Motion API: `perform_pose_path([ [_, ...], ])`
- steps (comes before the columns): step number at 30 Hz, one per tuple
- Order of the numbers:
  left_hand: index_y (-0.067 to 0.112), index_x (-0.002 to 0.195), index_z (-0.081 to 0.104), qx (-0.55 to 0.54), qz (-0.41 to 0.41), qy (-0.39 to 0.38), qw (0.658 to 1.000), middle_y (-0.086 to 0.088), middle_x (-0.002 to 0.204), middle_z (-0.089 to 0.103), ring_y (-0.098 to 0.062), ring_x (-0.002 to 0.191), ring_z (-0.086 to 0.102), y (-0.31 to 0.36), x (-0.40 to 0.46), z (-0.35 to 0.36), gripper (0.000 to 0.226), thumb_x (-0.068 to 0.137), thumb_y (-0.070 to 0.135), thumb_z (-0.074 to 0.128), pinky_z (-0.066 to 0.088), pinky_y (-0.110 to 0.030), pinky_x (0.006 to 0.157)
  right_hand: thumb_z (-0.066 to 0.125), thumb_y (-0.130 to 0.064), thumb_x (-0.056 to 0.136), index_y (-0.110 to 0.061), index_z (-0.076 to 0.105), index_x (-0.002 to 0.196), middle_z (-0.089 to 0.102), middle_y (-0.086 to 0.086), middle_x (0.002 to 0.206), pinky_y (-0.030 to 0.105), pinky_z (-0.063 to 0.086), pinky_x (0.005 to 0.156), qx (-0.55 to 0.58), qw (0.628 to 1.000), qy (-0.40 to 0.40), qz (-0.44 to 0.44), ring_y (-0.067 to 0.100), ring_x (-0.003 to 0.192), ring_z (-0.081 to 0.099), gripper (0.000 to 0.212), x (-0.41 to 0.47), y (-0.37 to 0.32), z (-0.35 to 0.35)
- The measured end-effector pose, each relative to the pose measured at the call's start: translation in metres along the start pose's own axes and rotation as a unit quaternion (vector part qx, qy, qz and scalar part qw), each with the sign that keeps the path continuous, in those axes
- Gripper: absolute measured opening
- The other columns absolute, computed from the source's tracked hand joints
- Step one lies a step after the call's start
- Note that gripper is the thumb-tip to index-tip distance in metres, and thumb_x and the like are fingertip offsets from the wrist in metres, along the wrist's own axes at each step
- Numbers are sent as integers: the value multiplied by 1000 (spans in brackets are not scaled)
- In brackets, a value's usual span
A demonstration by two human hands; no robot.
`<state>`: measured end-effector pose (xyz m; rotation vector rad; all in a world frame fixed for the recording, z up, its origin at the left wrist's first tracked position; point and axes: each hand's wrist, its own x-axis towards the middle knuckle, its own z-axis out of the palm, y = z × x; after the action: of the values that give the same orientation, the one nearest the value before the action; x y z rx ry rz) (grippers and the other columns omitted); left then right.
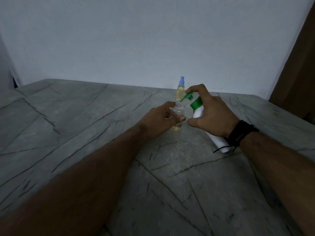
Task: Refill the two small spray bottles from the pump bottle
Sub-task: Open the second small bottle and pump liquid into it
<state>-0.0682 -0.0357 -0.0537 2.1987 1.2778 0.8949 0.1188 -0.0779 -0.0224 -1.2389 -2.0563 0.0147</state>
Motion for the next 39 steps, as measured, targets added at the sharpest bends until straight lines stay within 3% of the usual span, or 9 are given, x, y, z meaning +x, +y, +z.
perform_pose_path([
  [12, 26, 140, 40, -4, -8, 1, 1000, 6, 124, 63, -12, 115, 56, 2, 0, 0, 64, 87, 54, 61, 43, -26, 90, 79, -20, 68, -33, 41, 129, 59, -13, 73, 14, 38, 56, 0, 1000, -4, 1, 5, 63, 58, 73, 0, -1, -1],
  [19, 29, 139, 41, -5, -1, 4, 1000, 7, 122, 63, -7, 108, 55, 0, 0, 0, 63, 86, 57, 60, 42, -24, 86, 78, -22, 68, -36, 39, 133, 59, -9, 72, 25, 40, 58, -4, 1000, -1, -3, 10, 62, 57, 77, 0, 0, 0],
  [26, 28, 139, 41, -11, -6, 3, 1000, 7, 121, 63, -11, 112, 57, 1, 0, 0, 64, 85, 56, 61, 43, -25, 87, 79, -20, 67, -31, 42, 129, 56, -15, 71, 20, 37, 57, -2, 1000, -3, 4, 5, 62, 57, 73, 1, -1, 0],
  [39, 26, 141, 40, -2, -5, -1, 1000, 5, 126, 62, -8, 107, 54, 3, -2, -1, 64, 87, 54, 60, 40, -24, 86, 79, -21, 66, -33, 41, 129, 59, -13, 74, 25, 41, 58, -5, 1000, 1, -3, 10, 64, 59, 74, 0, -1, 1],
])
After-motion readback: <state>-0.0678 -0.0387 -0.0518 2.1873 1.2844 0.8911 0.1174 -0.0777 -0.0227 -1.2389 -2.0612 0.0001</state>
